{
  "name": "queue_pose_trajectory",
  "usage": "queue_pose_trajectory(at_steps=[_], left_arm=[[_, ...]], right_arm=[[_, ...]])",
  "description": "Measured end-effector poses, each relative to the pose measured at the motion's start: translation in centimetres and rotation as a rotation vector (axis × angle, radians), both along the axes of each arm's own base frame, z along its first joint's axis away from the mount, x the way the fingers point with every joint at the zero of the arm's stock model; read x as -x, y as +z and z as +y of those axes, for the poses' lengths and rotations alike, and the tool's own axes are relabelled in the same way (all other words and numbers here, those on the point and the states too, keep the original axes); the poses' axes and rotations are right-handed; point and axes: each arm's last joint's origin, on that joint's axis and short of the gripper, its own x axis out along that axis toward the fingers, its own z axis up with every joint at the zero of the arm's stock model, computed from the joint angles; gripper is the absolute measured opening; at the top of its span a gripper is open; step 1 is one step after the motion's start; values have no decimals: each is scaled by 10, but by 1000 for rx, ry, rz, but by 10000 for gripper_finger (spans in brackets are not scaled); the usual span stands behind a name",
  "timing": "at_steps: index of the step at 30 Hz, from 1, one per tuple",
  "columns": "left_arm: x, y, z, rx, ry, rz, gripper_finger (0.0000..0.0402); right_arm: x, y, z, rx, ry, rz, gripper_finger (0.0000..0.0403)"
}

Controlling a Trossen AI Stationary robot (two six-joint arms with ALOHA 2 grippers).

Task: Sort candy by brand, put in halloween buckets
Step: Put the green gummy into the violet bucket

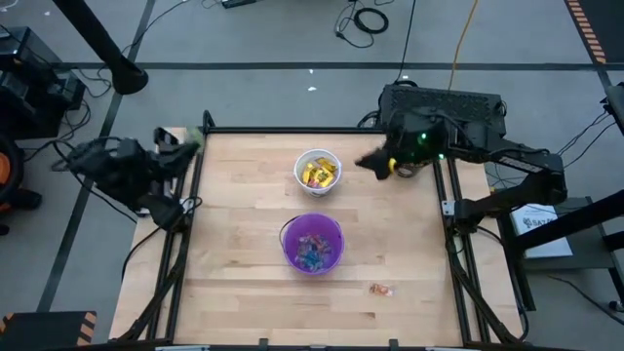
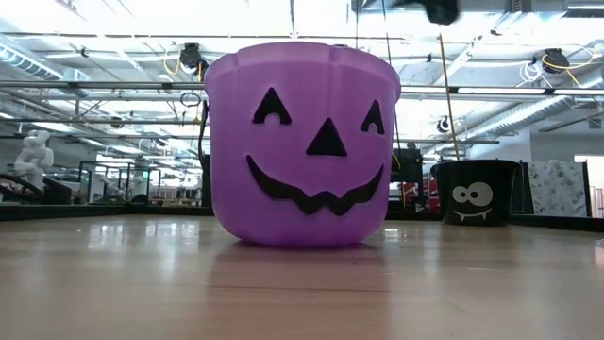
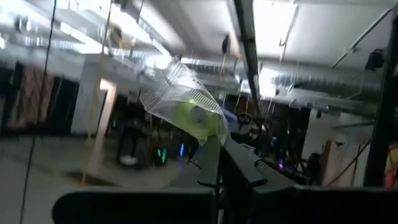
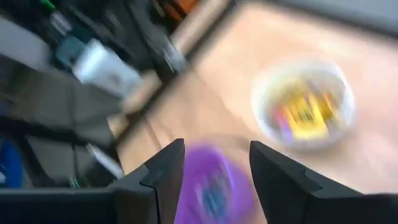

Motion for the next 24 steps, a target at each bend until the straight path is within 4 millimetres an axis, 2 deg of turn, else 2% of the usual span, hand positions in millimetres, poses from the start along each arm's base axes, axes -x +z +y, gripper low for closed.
queue_pose_trajectory(at_steps=[5,9,12,19,24], left_arm=[[-31,-17,-17,61,-21,118,13],[-62,-40,-34,67,-92,251,13],[-81,-57,-42,116,-151,329,13],[-121,-87,-55,249,-440,654,13],[-146,-113,-56,295,-589,945,13]], right_arm=[[15,-19,26,-88,174,254,173],[15,-34,57,-72,323,411,173],[15,-48,82,-85,373,496,174],[20,-92,133,-141,446,647,174],[26,-134,158,-188,434,689,174]])
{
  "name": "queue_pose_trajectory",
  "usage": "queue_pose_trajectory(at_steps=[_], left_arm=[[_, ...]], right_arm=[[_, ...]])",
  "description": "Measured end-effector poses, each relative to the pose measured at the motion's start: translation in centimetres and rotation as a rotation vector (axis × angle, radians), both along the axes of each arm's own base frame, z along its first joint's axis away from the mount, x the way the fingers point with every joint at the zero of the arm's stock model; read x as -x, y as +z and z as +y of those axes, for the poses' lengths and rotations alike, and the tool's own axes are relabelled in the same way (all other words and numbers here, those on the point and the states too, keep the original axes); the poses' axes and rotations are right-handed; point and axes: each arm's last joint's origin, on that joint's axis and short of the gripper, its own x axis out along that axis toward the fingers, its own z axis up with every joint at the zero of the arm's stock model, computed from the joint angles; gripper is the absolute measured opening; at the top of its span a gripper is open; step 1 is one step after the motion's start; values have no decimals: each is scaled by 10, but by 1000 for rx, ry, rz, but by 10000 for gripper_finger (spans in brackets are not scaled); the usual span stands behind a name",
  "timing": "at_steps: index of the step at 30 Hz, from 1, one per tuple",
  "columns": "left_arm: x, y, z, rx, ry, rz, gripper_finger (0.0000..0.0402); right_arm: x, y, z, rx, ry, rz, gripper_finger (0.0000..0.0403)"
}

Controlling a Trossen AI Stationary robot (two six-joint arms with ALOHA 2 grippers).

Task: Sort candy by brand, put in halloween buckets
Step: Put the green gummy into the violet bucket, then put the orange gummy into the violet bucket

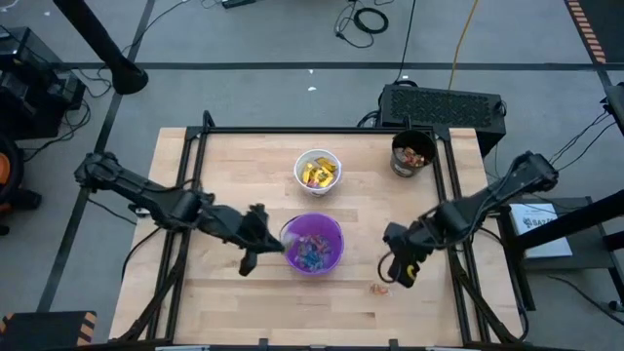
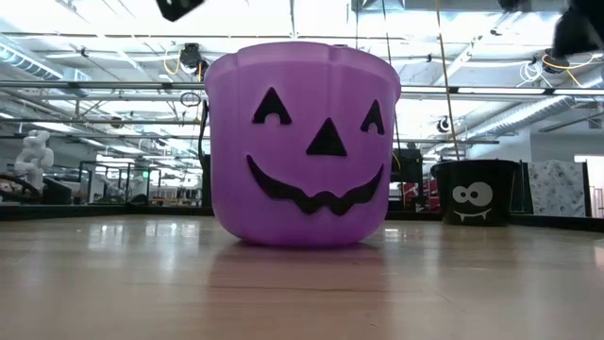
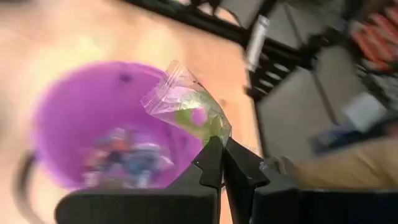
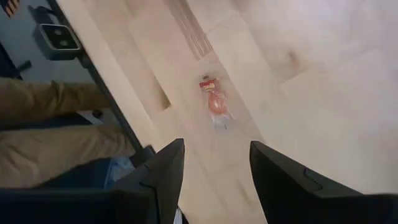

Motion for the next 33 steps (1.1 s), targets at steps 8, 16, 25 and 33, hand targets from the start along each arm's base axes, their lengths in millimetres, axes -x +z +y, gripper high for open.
queue_pose_trajectory(at_steps=[8,16,25,33], left_arm=[[-27,-3,20,104,-41,57,13],[-49,-27,43,224,-88,188,43],[-57,-33,62,456,29,270,156],[-52,-14,74,520,92,173,163]], right_arm=[[13,-65,29,-92,-65,-3,174],[17,-82,35,-67,-64,22,174],[9,-94,47,-33,100,-52,174],[3,-118,54,144,320,-96,174]])
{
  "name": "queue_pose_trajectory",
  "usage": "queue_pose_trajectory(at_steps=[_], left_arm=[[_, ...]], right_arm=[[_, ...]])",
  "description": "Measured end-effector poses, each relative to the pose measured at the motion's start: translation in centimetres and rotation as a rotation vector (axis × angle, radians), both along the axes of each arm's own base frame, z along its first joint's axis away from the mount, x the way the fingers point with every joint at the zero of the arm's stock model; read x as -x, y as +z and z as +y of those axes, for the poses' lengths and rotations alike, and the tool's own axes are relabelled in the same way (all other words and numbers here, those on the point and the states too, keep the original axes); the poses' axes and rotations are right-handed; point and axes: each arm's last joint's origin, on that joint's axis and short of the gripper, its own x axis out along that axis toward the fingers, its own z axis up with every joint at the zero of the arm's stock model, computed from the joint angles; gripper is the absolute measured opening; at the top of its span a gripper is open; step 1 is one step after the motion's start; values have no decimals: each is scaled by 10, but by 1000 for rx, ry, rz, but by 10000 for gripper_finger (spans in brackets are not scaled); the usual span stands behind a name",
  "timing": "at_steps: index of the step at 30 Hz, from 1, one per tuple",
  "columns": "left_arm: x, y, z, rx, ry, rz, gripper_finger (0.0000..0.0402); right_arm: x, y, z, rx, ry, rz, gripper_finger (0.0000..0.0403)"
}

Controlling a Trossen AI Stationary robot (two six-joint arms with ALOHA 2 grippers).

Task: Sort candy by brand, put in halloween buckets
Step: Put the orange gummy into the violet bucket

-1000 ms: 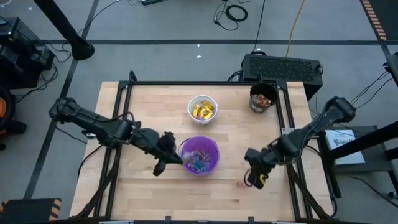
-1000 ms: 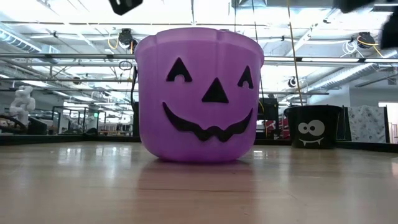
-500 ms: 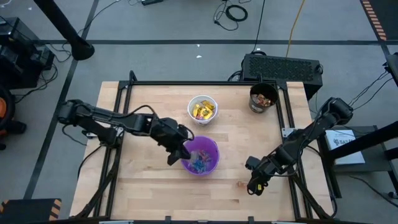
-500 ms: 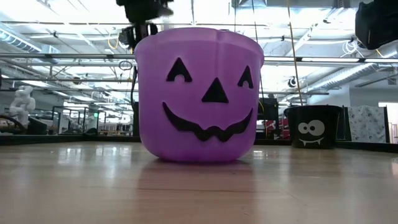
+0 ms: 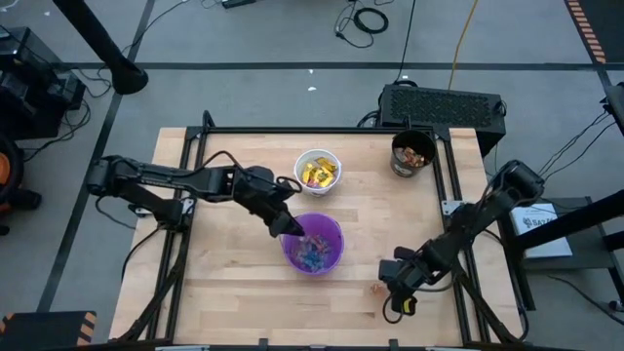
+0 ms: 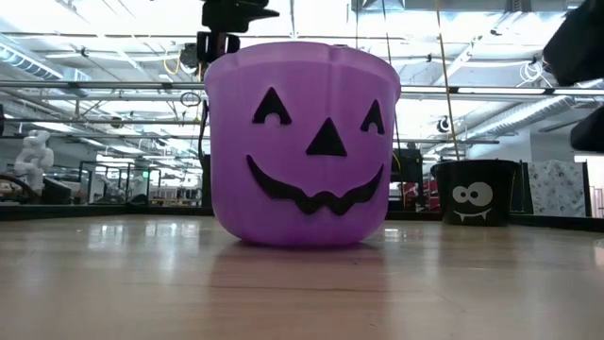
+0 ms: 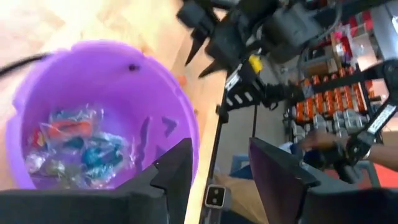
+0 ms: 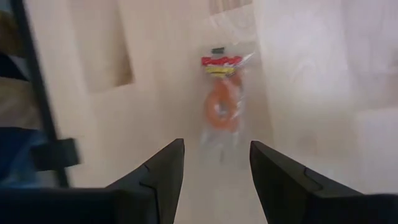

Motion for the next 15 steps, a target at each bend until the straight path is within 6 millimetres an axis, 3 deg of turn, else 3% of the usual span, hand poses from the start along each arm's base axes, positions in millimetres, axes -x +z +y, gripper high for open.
queue_pose_trajectory(at_steps=[9,15], left_arm=[[9,13,3,-31,61,-46,163],[9,13,4,-41,82,-46,164]], right_arm=[[-5,-28,5,65,86,68,183],[-7,-34,5,90,85,85,118]])
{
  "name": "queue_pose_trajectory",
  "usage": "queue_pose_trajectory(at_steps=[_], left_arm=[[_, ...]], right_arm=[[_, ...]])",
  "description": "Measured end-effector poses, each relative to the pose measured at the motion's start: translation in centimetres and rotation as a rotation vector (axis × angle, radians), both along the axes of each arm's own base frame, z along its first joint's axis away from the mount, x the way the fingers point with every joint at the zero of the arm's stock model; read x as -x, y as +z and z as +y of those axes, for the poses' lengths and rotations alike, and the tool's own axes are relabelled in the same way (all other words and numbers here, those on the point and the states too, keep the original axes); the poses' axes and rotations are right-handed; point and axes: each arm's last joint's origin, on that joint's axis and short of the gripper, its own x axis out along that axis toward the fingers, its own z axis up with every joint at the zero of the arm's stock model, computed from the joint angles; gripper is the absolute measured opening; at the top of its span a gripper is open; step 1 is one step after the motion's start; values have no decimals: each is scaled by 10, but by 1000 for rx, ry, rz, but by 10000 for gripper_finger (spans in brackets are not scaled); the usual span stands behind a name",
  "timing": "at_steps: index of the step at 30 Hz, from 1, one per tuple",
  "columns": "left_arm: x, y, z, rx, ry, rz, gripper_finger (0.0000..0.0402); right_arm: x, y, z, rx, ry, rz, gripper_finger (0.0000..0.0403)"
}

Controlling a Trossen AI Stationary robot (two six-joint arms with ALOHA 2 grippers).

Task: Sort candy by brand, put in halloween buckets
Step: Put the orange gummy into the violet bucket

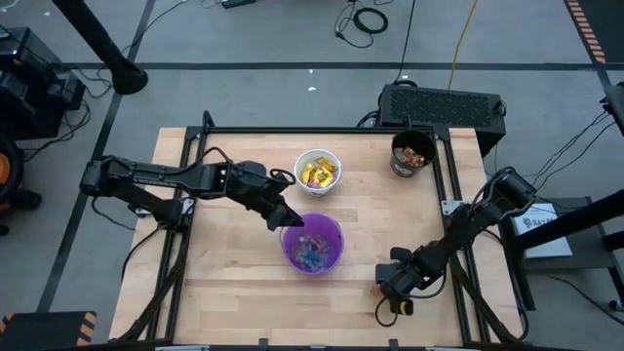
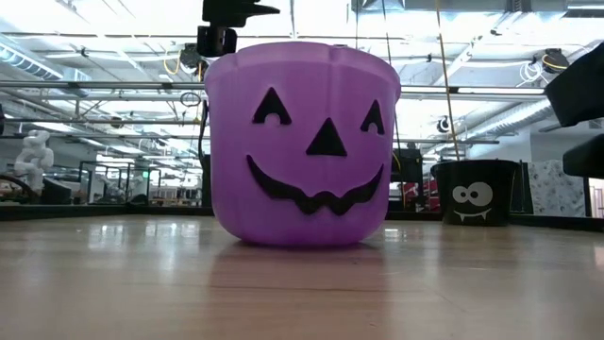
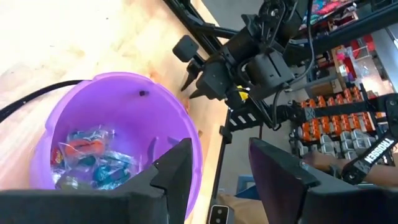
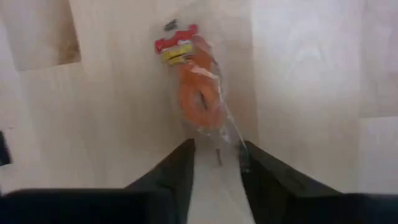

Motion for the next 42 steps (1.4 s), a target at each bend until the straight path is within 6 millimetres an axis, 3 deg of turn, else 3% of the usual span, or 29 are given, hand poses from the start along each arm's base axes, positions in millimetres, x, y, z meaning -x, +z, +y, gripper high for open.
queue_pose_trajectory(at_steps=[6,10,14,20,26,31,36,42], left_arm=[[0,0,0,-2,4,0,164],[0,0,0,-5,11,0,164],[0,0,0,-3,18,2,164],[-1,1,0,-1,19,-8,164],[-4,8,0,2,20,-91,164],[-8,20,1,-1,35,-220,164],[-11,35,2,-32,75,-393,164],[-11,48,3,-111,122,-547,163]], right_arm=[[1,5,-1,-10,-1,-21,13],[3,13,-1,-39,2,-39,3],[7,35,-5,-82,-11,-88,1],[11,108,-21,-113,-149,-233,0],[15,192,-49,-181,-400,-573,0],[19,248,-77,-56,-643,-904,0],[19,288,-101,71,-791,-1150,0],[18,319,-124,114,-923,-1370,0]])
